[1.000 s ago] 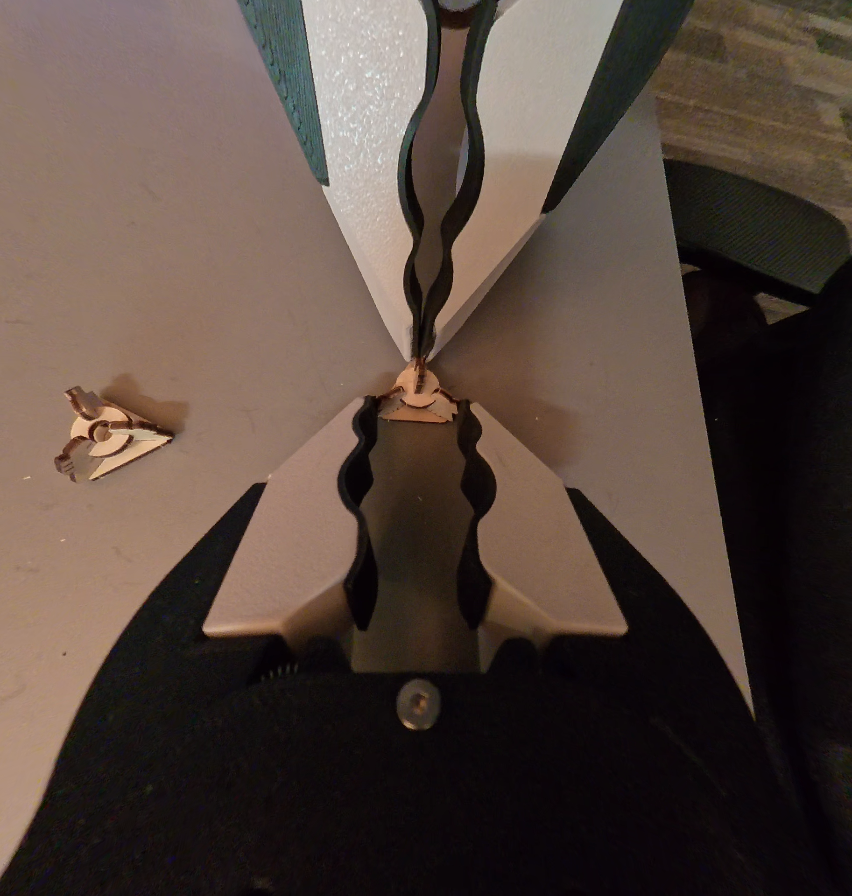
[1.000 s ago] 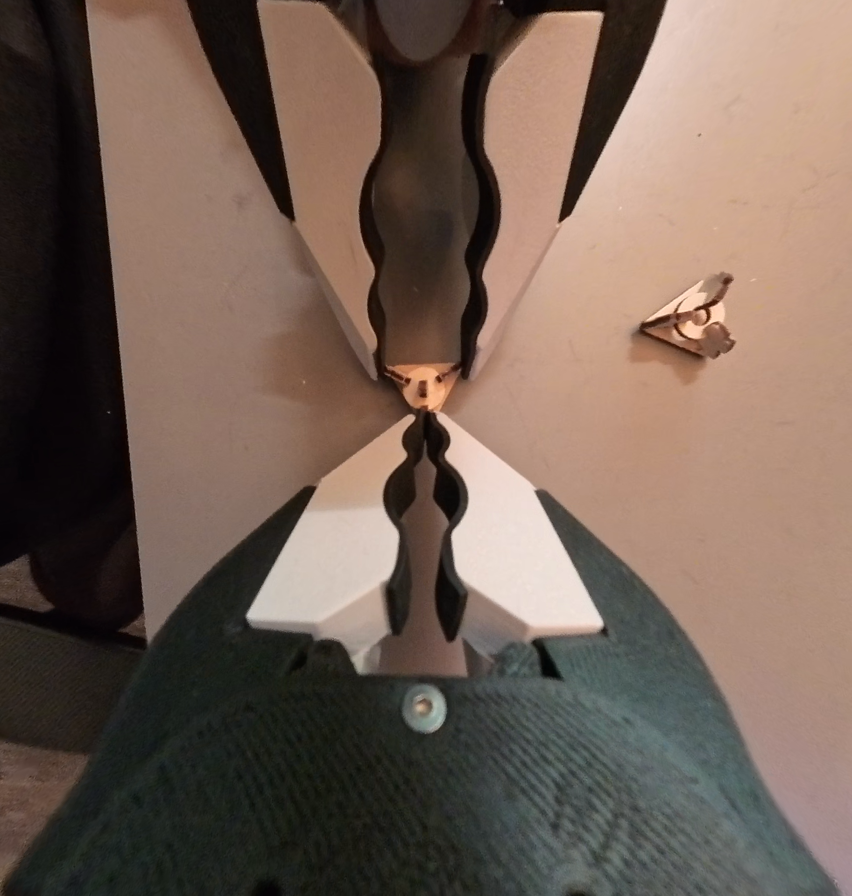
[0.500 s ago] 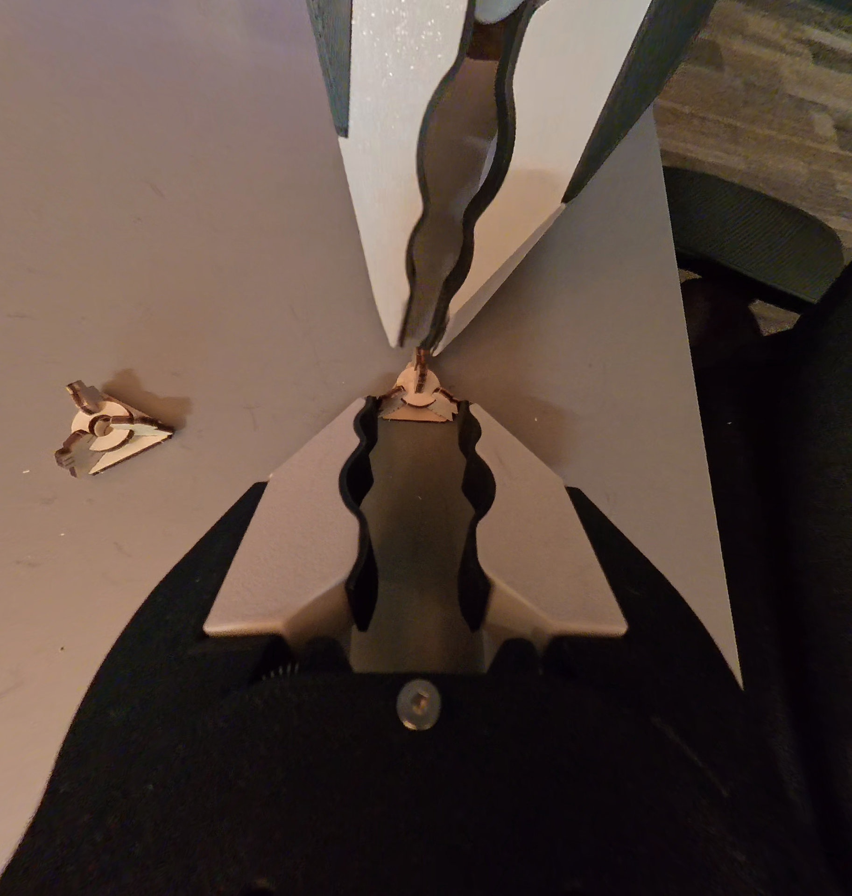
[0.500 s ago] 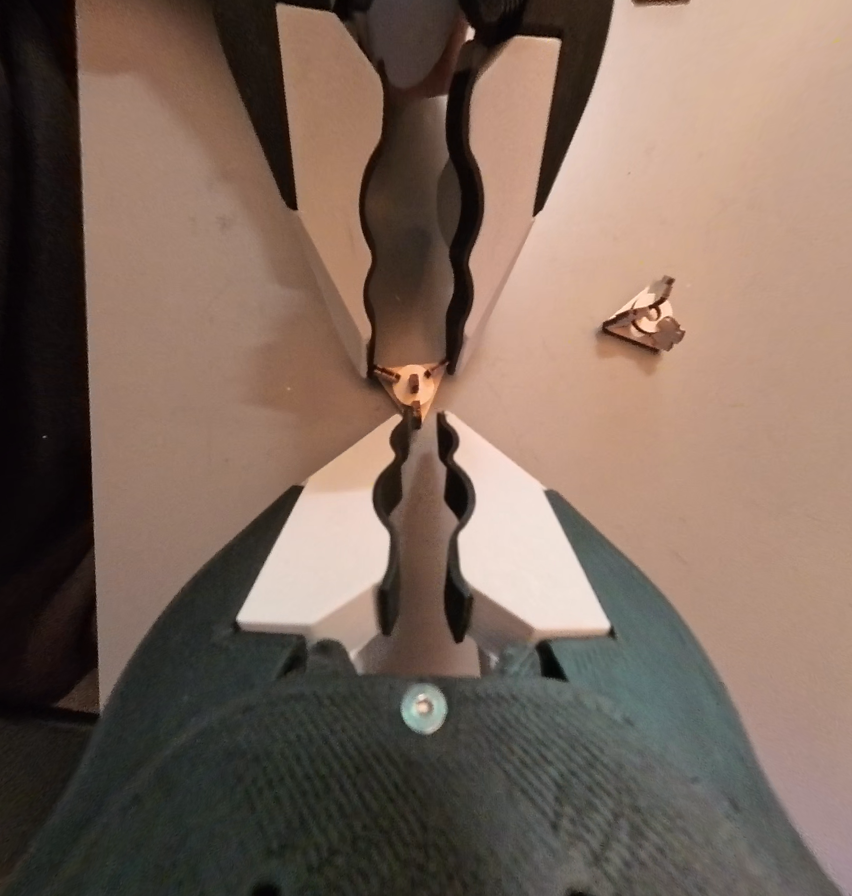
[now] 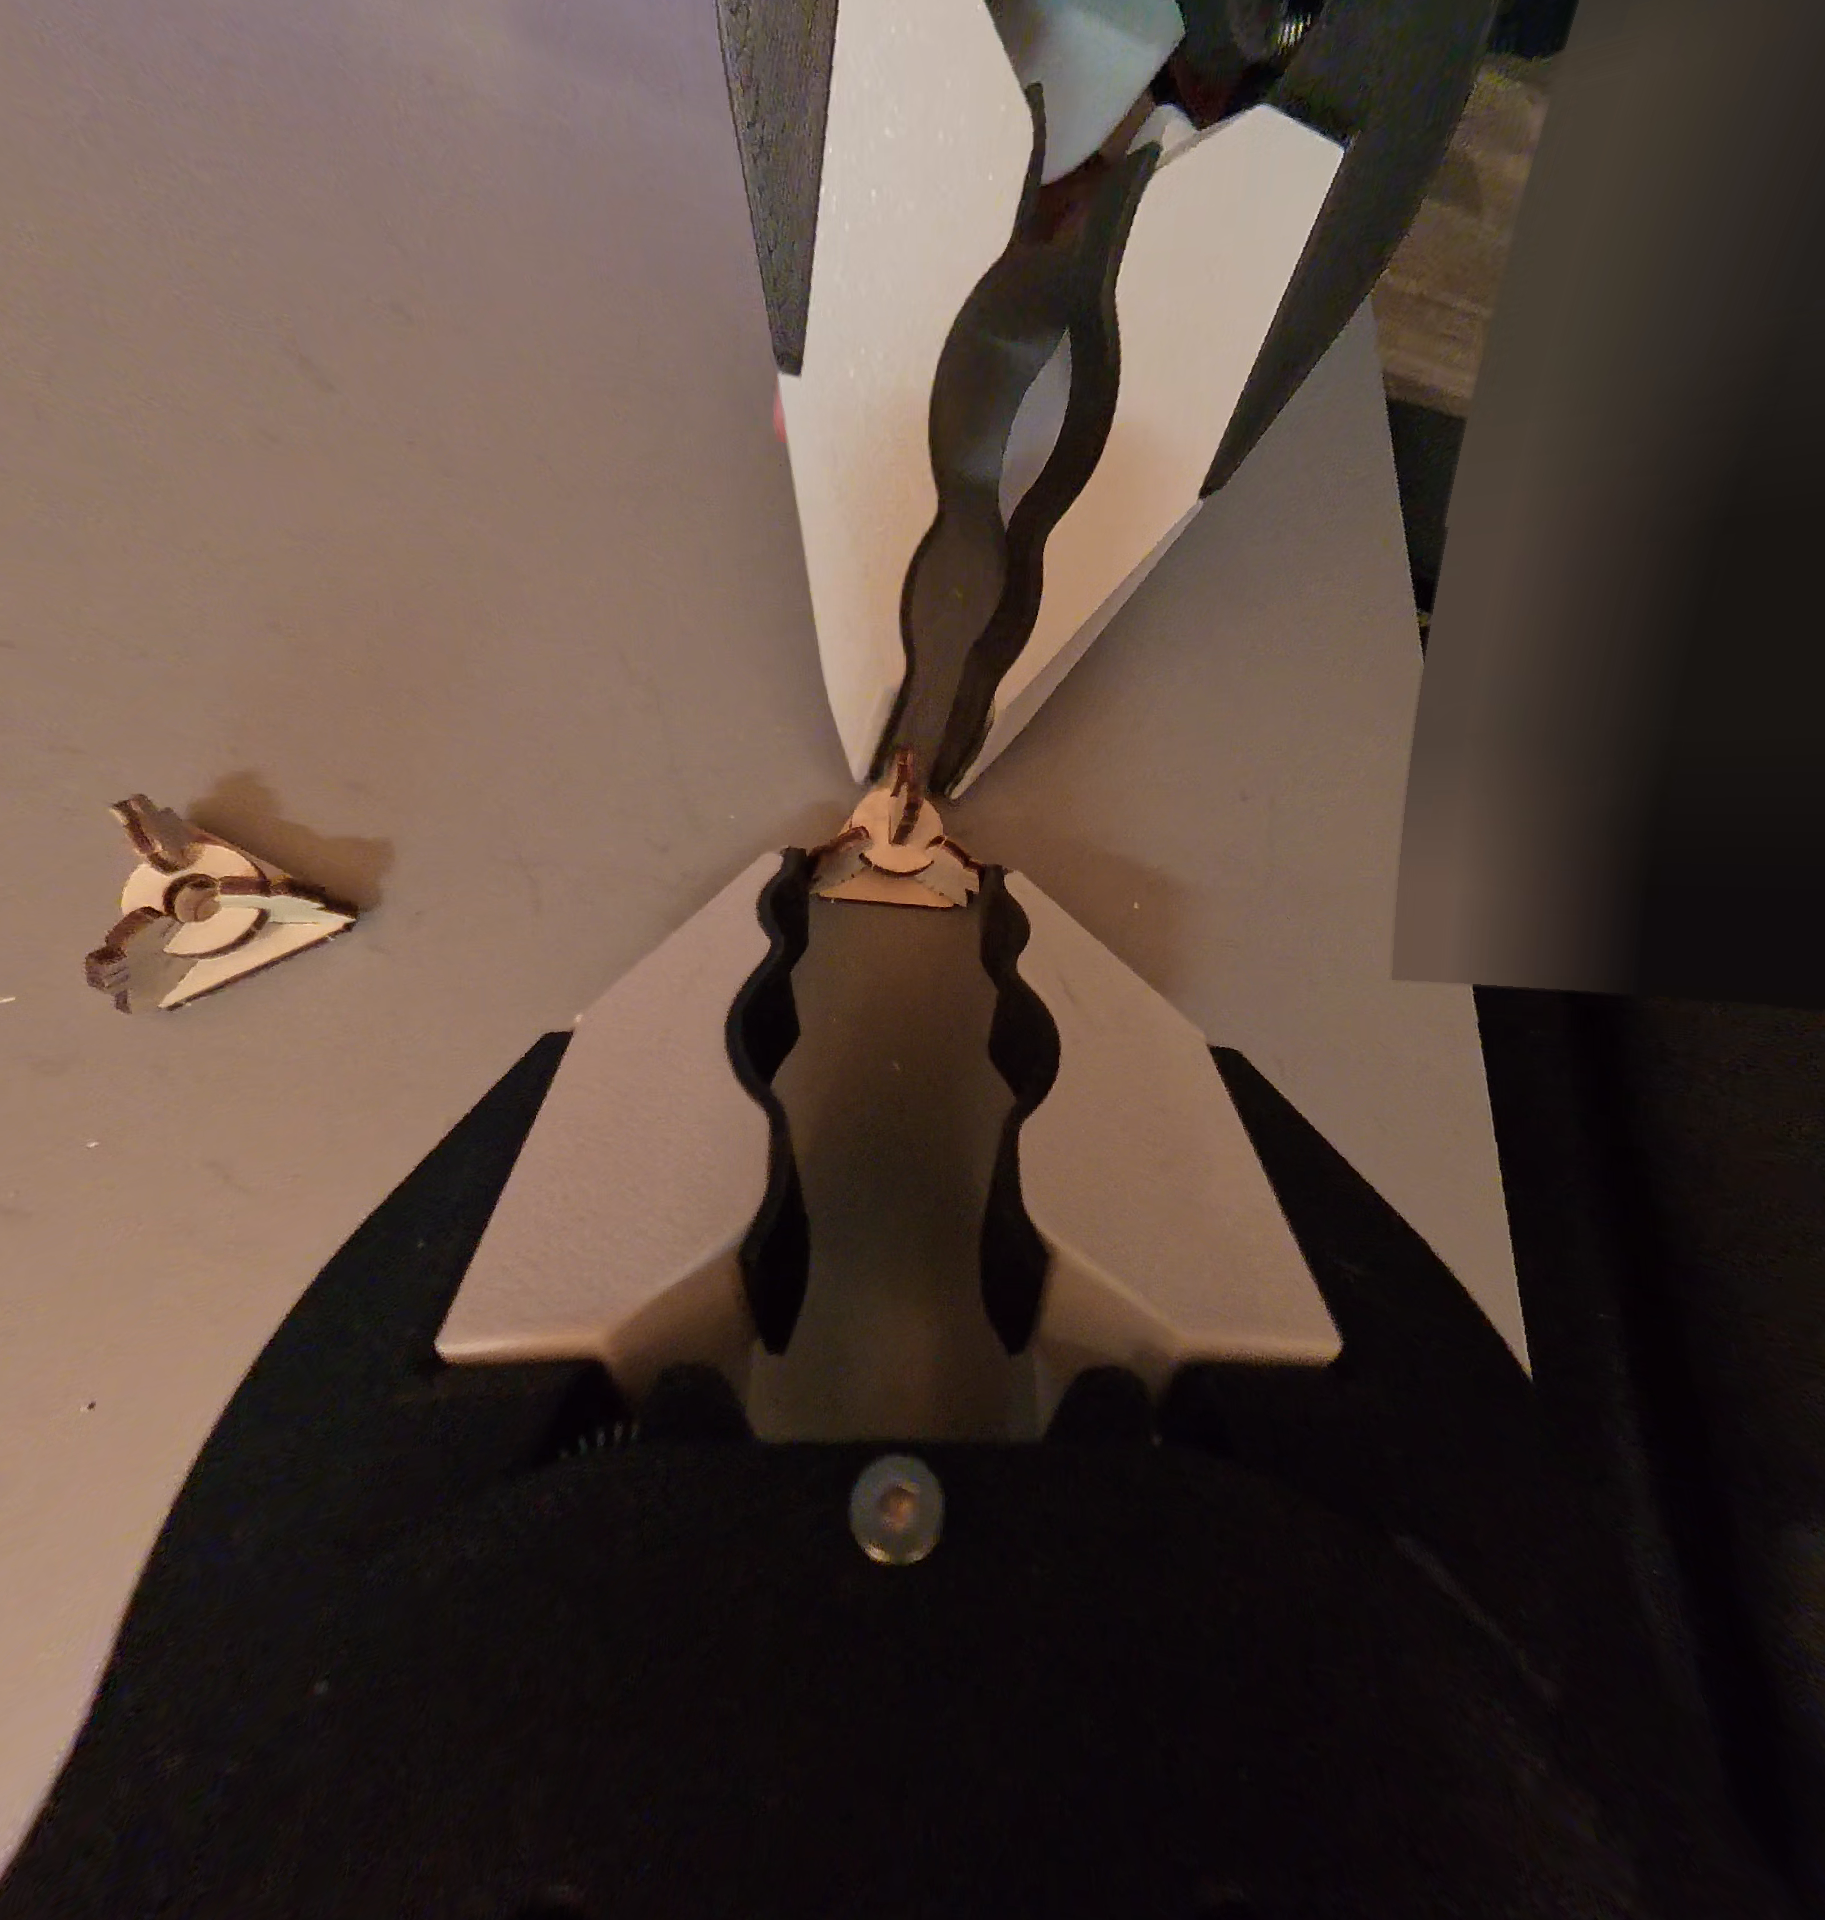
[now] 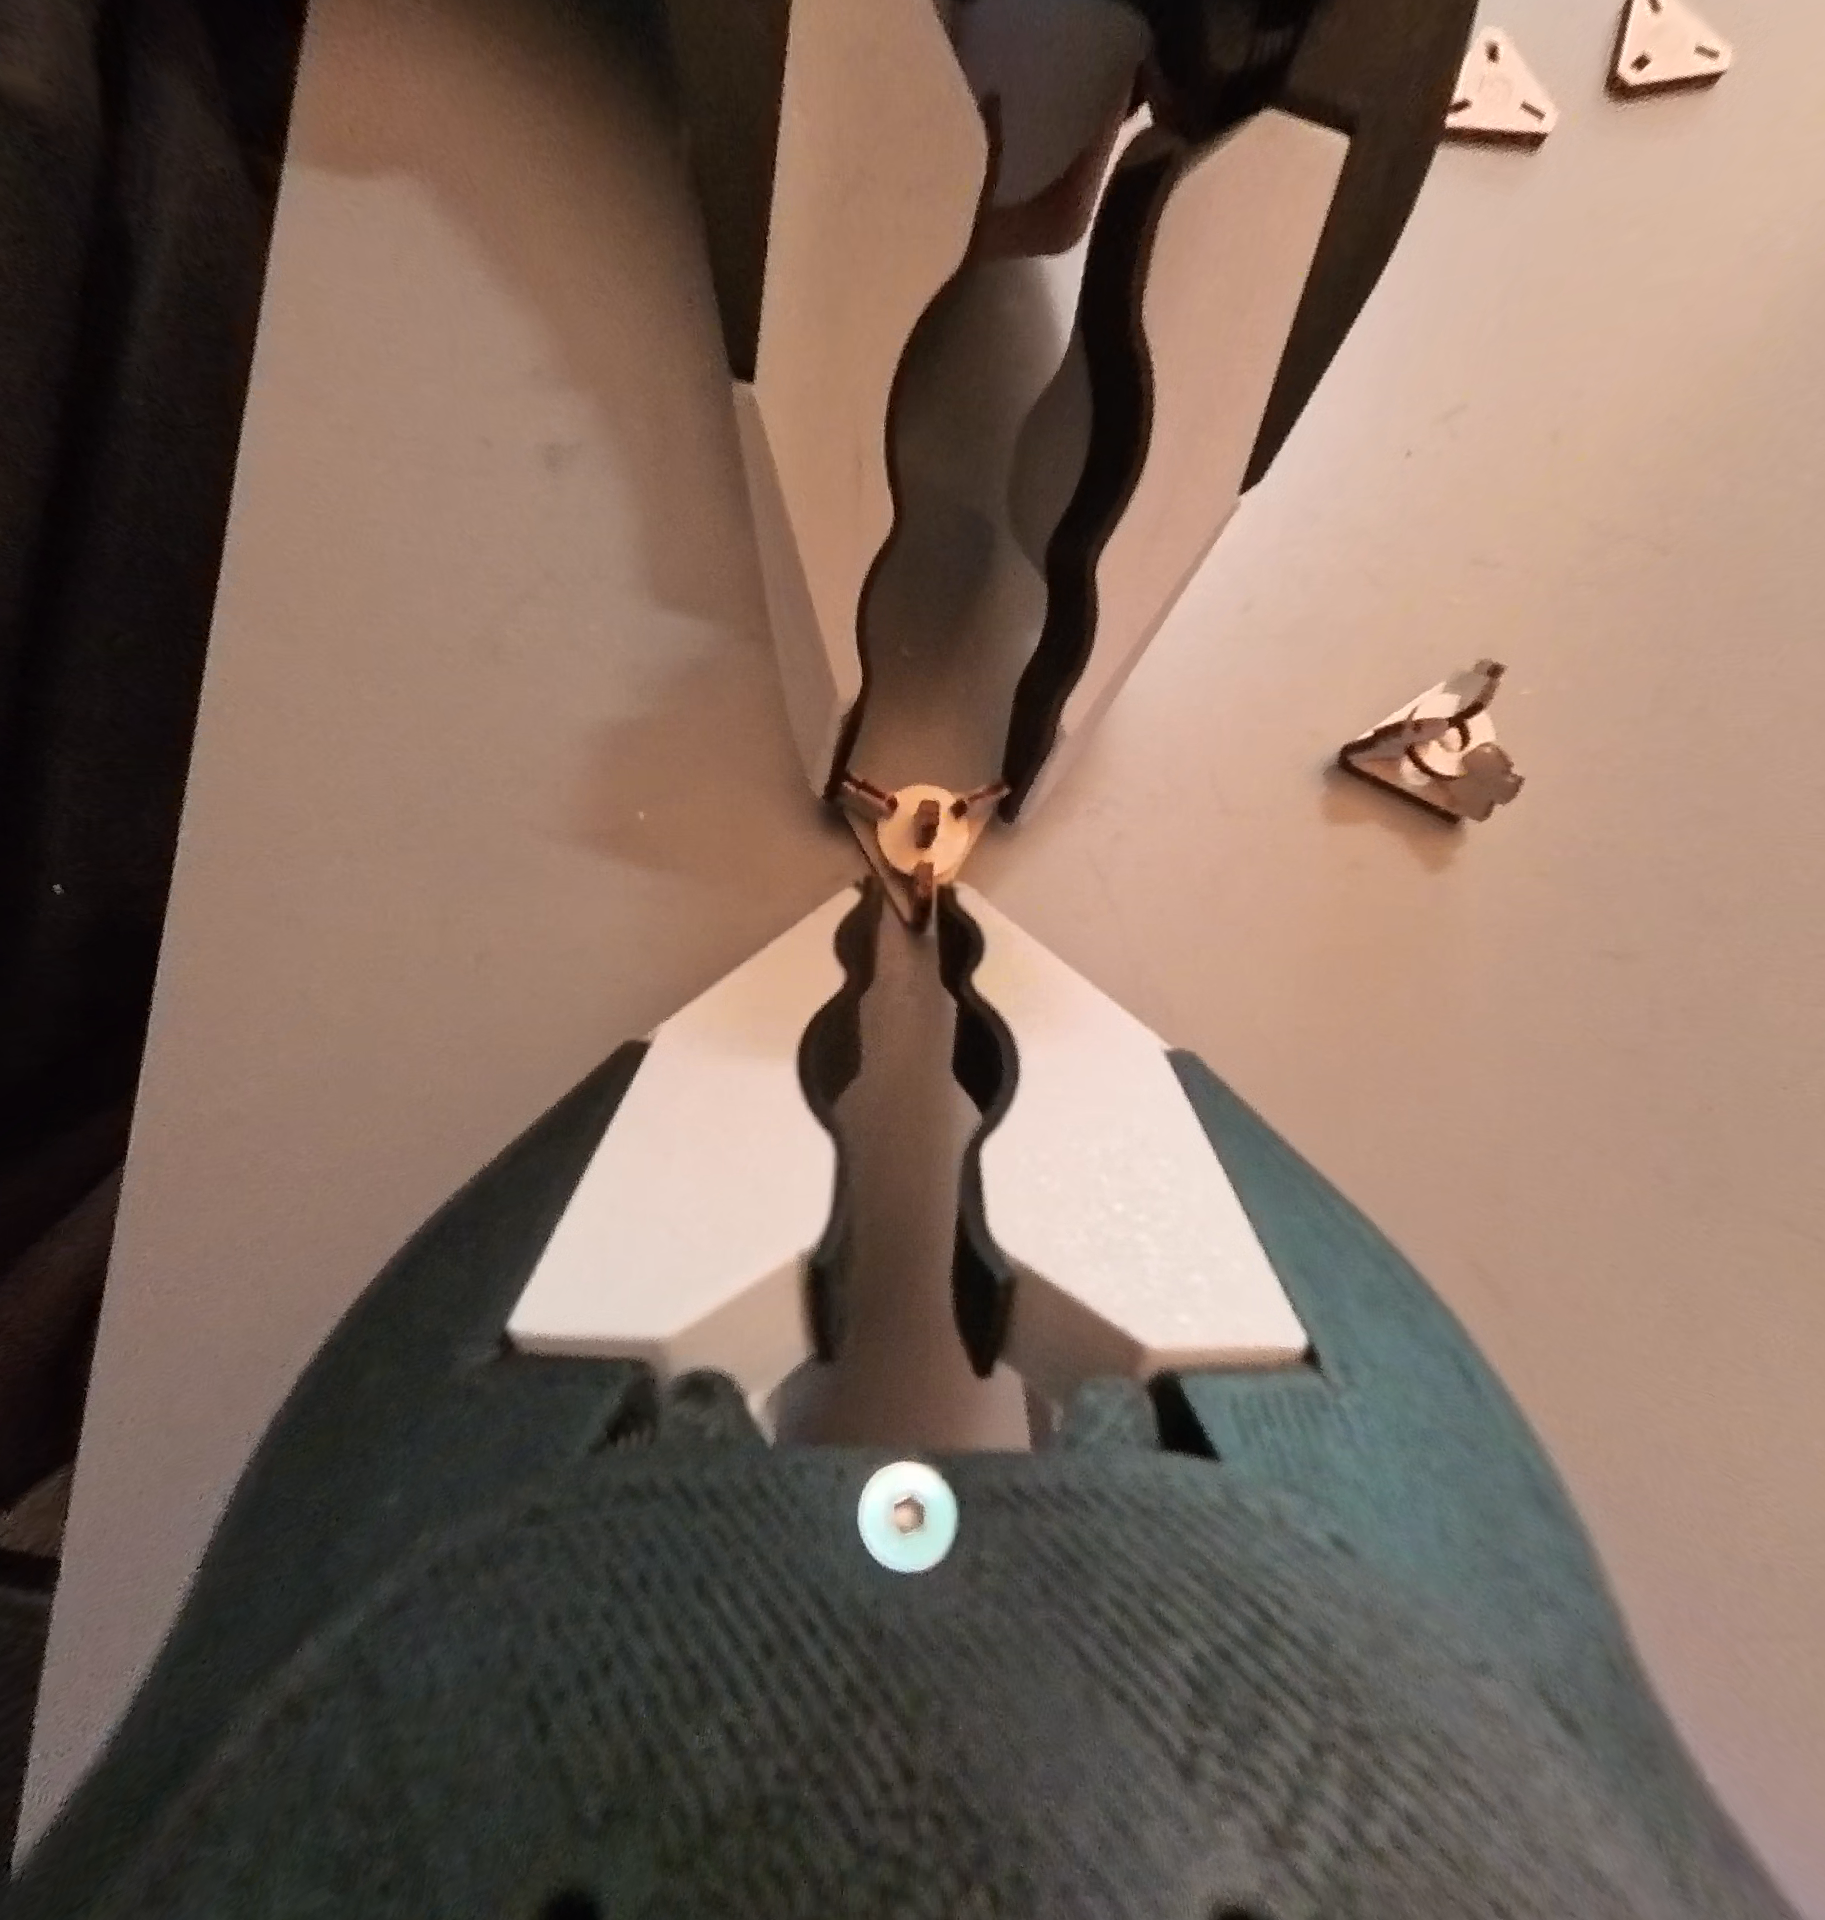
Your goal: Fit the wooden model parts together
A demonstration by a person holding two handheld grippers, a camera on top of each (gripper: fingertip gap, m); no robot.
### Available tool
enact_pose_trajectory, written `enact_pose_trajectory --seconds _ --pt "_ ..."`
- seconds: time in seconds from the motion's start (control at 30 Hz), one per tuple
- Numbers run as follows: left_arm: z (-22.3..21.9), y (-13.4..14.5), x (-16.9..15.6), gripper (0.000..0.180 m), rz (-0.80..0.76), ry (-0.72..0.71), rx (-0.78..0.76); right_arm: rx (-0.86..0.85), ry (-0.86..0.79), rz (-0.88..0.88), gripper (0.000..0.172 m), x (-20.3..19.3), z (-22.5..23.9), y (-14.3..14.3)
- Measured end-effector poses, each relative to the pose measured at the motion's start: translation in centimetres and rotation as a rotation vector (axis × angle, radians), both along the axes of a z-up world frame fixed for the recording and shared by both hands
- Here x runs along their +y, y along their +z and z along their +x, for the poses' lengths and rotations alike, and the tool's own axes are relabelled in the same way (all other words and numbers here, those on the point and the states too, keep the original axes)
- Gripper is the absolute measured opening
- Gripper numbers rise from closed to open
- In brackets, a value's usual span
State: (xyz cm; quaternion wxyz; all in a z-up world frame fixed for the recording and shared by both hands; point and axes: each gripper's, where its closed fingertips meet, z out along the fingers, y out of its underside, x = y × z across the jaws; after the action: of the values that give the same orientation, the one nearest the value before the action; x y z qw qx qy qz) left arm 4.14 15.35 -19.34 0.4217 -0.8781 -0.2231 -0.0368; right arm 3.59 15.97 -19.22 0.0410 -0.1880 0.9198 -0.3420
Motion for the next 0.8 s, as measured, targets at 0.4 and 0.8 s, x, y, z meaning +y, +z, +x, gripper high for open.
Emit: enact_pose_trajectory --seconds 0.4,0.8 --pt "0.01 -0.06 -0.03 0.034 -0.006 -0.007 0.005 -0.070 0.007 0.072 0.002 -0.11 -0.15 0.04" --pt "-0.01 -0.14 -0.09 0.034 -0.014 -0.006 0.016 -0.082 -0.076 0.090 0.001 -0.49 -0.06 -0.24"
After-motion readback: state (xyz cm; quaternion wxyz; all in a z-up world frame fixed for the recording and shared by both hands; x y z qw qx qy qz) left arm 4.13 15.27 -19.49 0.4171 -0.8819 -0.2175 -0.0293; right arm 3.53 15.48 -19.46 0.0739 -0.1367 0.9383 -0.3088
